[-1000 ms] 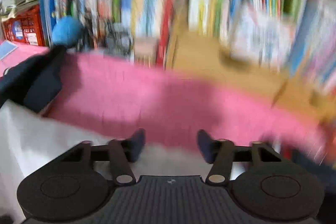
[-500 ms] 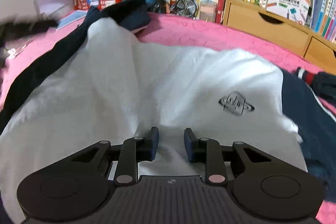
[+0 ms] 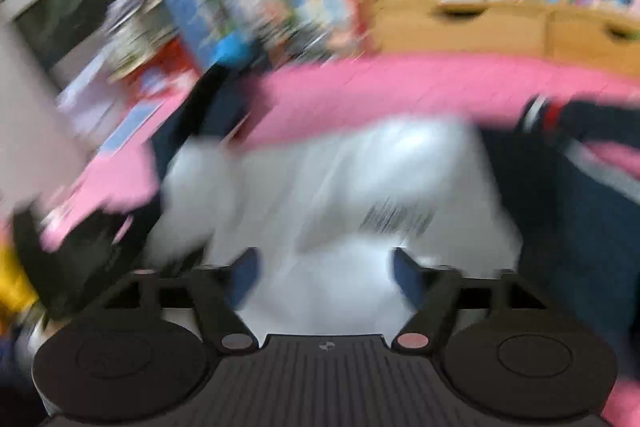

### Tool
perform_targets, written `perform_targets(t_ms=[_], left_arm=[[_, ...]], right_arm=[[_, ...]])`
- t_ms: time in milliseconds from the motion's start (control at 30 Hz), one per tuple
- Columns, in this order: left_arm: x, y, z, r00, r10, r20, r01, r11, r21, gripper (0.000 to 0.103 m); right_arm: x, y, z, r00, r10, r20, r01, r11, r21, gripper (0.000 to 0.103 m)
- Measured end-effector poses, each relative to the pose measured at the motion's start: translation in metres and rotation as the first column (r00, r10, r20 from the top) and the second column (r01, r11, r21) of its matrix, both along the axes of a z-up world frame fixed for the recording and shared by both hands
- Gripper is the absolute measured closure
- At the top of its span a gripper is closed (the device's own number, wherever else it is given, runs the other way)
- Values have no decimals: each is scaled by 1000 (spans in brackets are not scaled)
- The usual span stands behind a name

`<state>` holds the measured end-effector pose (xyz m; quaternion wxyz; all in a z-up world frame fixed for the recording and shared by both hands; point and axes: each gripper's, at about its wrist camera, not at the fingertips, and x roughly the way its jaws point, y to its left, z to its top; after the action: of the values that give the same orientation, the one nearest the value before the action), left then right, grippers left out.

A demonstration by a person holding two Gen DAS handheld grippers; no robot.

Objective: Fold clothes

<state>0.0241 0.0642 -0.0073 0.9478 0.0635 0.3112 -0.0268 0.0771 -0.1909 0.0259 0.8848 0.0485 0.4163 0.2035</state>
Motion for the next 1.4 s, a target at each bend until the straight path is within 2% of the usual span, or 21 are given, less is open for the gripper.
perform_targets(t_ms=[67,133,233,400,467,500,567,633,733,800,900,967,1033,1100,1167,1300,1400], left_arm=[[2,2,-2,1000,3,-17,-4,1000,-18,0],[3,2,-2,1000,4,-23,-4,1000,-17,0],[4,1,-2,1000,2,-31,-2,1000,-11,0],[6,2,-2,999,0,-42,-1,1000,-23,0],[7,3,-1,999,-2,-45,0,1000,-31,0],[7,3,-1,999,-3,-47,1,999,-35,0],[7,4,-1,999,-4,-50,2,999,-41,0],[7,5,-1,999,-5,-52,3,999,-45,0],[6,6,0,999,-8,-49,5,998,-59,0],[4,10,2,999,-8,-37,4,996,-88,0],[3,10,16,1000,-14,2,15,995,-101,0],[2,10,25,999,-19,29,22,994,-110,0],[2,10,34,998,-23,55,29,993,-118,0],[1,10,44,996,-26,81,37,991,-126,0],[1,10,53,994,-30,107,44,990,-135,0],[0,11,72,987,-36,160,60,987,-150,0],[0,10,85,980,-42,195,74,985,-157,0]], right_arm=[[34,12,4,996,-81,21,83,993,-89,0],[73,29,4,986,-163,38,167,961,-221,0],[115,56,-6,990,-140,8,136,945,-299,0],[153,75,-28,982,-130,-140,82,949,-306,0],[155,65,-27,970,-129,-204,82,971,-225,8],[151,59,-27,968,-101,-230,63,984,-168,18],[140,53,-23,969,-12,-248,-16,994,-108,20],[120,54,-19,959,115,-260,-139,987,-76,19],[73,65,-21,932,275,-237,-307,945,-109,18],[41,66,-19,919,329,-219,-356,930,-97,18],[0,60,-18,914,359,-191,-376,925,-59,18],[-28,61,-17,916,368,-160,-382,922,-67,18],[-64,70,-20,909,403,-102,-414,901,-133,18],[-105,86,-28,888,460,-25,-449,852,-267,18],[-137,96,-37,869,493,38,-448,818,-361,18],[-172,96,-45,870,474,132,-398,835,-380,18],[-189,98,-49,857,479,188,-379,836,-397,18]])
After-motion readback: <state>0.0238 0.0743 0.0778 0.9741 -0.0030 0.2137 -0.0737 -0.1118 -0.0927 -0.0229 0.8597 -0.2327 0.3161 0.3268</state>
